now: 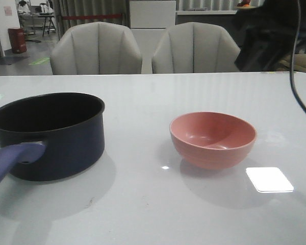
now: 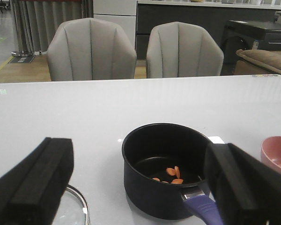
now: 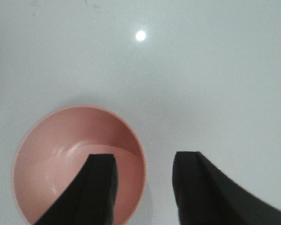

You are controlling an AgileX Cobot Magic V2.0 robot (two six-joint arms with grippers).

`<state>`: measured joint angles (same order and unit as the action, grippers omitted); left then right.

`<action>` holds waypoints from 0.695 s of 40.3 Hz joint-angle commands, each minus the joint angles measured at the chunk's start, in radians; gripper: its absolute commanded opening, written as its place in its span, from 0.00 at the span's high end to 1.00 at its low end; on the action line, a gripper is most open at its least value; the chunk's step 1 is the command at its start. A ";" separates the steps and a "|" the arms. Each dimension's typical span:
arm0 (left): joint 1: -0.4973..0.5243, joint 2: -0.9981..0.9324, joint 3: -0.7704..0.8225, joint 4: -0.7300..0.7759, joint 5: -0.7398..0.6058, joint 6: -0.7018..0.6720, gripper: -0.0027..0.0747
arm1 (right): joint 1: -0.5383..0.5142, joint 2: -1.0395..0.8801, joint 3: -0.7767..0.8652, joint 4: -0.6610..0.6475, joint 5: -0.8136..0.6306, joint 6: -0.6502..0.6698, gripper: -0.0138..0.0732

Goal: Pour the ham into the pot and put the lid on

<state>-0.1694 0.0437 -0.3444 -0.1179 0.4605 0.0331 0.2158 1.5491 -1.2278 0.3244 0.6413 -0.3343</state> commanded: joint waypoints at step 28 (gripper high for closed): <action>-0.008 0.012 -0.024 -0.012 -0.097 -0.002 0.18 | 0.160 -0.890 0.700 0.052 -0.595 -0.019 0.38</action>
<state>-0.1694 0.0437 -0.3444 -0.1179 0.4452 0.0331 0.3726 0.7455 -0.5594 0.3711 0.1366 -0.3470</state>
